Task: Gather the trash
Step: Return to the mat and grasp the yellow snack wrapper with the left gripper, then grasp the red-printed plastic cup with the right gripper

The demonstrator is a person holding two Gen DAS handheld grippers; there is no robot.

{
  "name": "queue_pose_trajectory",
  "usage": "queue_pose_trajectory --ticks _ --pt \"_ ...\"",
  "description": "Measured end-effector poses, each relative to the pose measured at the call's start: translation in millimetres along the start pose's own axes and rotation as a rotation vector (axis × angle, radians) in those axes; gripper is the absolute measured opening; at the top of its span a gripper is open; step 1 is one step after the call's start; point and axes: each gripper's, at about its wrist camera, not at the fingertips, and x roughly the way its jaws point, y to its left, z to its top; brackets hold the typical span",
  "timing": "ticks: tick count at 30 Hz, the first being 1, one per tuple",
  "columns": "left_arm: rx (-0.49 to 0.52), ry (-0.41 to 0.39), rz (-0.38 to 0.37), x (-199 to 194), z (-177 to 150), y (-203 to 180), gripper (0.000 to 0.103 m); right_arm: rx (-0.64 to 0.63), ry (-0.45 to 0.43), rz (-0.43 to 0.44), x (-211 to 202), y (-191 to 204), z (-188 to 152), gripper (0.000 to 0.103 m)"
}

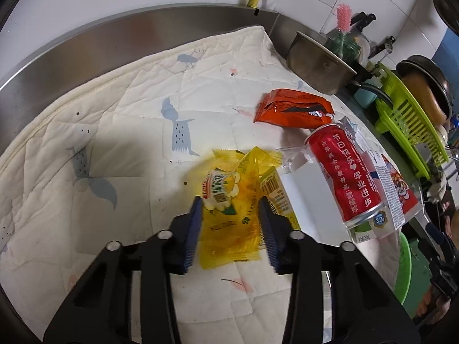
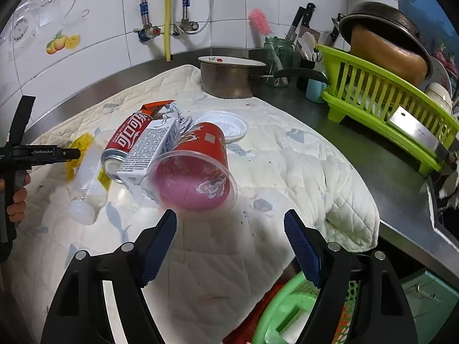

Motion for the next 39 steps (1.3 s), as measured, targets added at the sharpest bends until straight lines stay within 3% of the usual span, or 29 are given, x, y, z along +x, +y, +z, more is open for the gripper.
queue_pose_trajectory --ticks 5,9,17,19,23,30,39 --pt "-0.015 -0.001 -0.011 0 -1 5 0.015 -0.005 -0.001 0.003 13 -4 4 0.074" --pt "-0.018 -0.019 0.003 -6 -3 7 0.011 -0.008 -0.008 0.000 21 -4 9 0.070" --pt "-0.038 -0.057 0.018 -31 -7 13 0.009 -0.011 -0.004 0.003 39 -1 21 0.046" --pt "-0.046 -0.068 0.016 -40 -8 15 0.009 -0.012 -0.001 0.003 42 0 23 0.030" --pt "-0.049 -0.103 0.009 -63 -11 15 0.009 -0.008 -0.006 0.011 42 2 25 0.014" --pt "-0.013 -0.147 -0.029 -94 -14 -5 0.009 0.001 -0.032 0.016 24 2 22 0.005" --pt "0.081 -0.175 -0.131 -116 -21 -66 0.009 0.063 -0.084 -0.006 -41 -18 -1 0.005"
